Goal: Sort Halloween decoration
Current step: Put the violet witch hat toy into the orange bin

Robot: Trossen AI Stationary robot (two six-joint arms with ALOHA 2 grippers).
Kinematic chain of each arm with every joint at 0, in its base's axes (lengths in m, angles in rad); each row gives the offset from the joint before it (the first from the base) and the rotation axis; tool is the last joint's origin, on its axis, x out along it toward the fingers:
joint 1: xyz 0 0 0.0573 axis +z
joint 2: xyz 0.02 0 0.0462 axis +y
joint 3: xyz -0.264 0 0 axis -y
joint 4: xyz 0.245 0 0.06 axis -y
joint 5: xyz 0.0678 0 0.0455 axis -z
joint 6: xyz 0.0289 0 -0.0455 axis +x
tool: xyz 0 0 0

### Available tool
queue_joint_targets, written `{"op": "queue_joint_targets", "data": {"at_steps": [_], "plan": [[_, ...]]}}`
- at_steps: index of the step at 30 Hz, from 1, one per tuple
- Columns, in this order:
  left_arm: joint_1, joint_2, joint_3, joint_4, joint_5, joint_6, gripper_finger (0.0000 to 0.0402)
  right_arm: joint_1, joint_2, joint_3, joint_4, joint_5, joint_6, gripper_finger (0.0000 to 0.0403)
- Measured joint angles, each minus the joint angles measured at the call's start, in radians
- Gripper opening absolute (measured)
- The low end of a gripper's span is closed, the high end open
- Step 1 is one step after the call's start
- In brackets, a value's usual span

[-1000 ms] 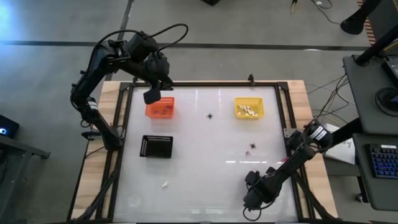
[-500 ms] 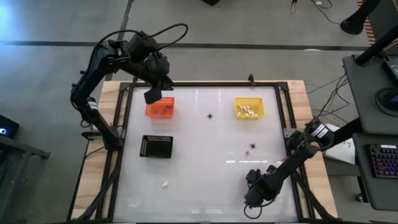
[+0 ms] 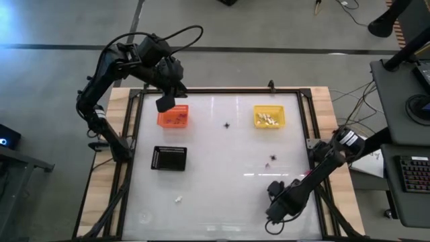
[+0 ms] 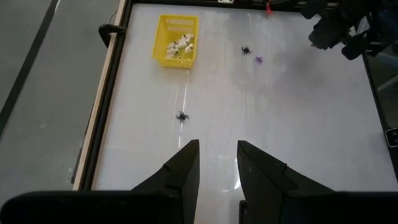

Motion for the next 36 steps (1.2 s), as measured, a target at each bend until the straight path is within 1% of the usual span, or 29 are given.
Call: {"op": "queue_joint_targets", "data": {"at_steps": [4, 15, 18, 22, 28, 32, 36], "plan": [[0.0, 0.0, 0.0, -0.003, 0.0, 0.0, 0.0091, -0.001, -0.037, 0.0, -0.001, 0.006, 0.04, 0.0008], [0.0, 0.0, 0.0, -0.011, 0.0, 0.018, 0.0091, -0.009, -0.127, 0.002, -0.005, 0.108, 0.117, 0.0008], [0.0, 0.0, 0.0, -0.014, -0.001, 0.023, 0.0091, -0.031, -0.146, 0.002, -0.001, 0.142, 0.135, 0.0008], [0.0, 0.0, 0.0, -0.014, -0.009, 0.036, 0.0091, -0.089, -0.162, 0.008, 0.006, 0.183, 0.125, 0.0009], [0.001, -0.001, 0.0, -0.014, -0.063, 0.045, 0.0091, -0.219, -0.172, 0.032, 0.065, 0.277, -0.056, 0.0009], [0.003, -0.001, 0.0, -0.014, -0.115, 0.046, 0.0091, -0.325, -0.173, 0.042, 0.123, 0.285, -0.217, 0.0009], [0.006, -0.005, 0.0, -0.014, -0.116, 0.062, 0.0091, -0.43, -0.17, 0.042, 0.215, 0.28, -0.389, 0.0009]]}}
